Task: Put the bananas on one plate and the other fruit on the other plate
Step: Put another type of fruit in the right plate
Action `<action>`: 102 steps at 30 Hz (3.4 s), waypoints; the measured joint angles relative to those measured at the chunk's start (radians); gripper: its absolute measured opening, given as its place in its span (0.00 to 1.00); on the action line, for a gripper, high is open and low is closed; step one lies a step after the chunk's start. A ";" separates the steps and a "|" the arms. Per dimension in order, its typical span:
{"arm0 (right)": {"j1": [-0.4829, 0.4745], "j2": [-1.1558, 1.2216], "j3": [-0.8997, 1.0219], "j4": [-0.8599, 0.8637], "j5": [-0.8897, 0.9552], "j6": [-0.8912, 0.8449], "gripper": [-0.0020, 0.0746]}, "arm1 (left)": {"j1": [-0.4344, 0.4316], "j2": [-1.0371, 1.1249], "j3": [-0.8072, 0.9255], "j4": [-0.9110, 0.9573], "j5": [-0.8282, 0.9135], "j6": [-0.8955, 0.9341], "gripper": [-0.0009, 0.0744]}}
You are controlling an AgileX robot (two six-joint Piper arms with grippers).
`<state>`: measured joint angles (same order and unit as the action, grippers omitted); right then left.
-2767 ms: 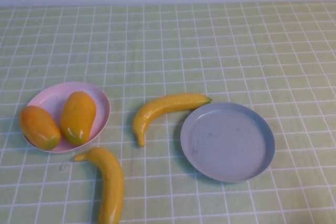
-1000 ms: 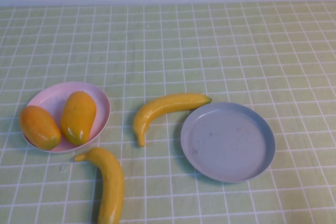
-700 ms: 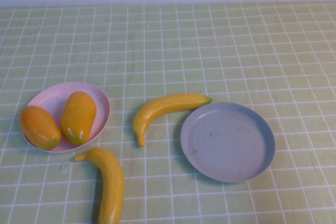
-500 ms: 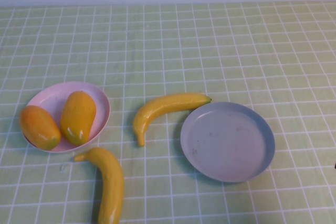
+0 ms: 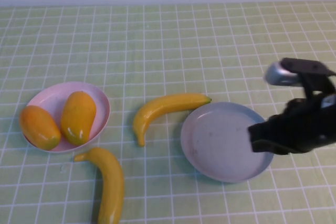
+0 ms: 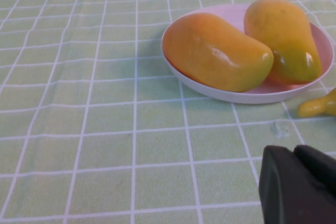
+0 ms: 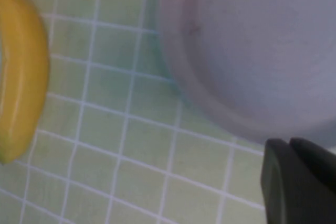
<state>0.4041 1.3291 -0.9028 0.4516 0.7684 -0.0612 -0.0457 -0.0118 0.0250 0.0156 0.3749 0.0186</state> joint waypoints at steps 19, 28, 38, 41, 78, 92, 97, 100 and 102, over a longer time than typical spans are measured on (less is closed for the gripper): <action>0.528 0.624 -0.674 -0.128 0.122 0.121 0.59 | 0.000 0.000 0.000 0.000 0.000 0.000 0.02; 0.546 0.808 -0.888 -0.261 0.182 0.238 0.67 | 0.000 0.000 0.000 0.000 0.000 0.000 0.02; 0.546 0.900 -0.948 -0.283 0.196 0.242 0.60 | 0.000 0.000 0.000 0.000 0.000 0.000 0.02; 0.548 0.901 -0.948 -0.283 0.201 0.242 0.44 | 0.000 0.000 0.000 0.000 0.000 0.000 0.02; 0.101 0.665 -0.586 -0.563 0.227 0.395 0.45 | 0.000 0.000 0.000 0.000 0.000 0.000 0.02; 0.101 0.563 -0.588 -0.602 0.261 0.376 0.80 | 0.000 0.000 0.000 0.002 0.000 0.000 0.02; 0.105 0.482 -0.588 -0.566 0.129 0.182 0.76 | 0.000 0.000 0.000 0.002 0.000 0.000 0.02; 0.114 0.487 -0.588 -0.466 0.000 -0.031 0.71 | 0.000 0.000 0.000 0.002 0.000 0.000 0.02; 0.124 0.498 -0.588 -0.400 -0.070 -0.193 0.68 | 0.000 0.000 0.000 0.002 0.000 0.000 0.02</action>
<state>0.5281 1.8269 -1.4906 0.0520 0.6981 -0.2538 -0.0457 -0.0118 0.0250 0.0178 0.3749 0.0186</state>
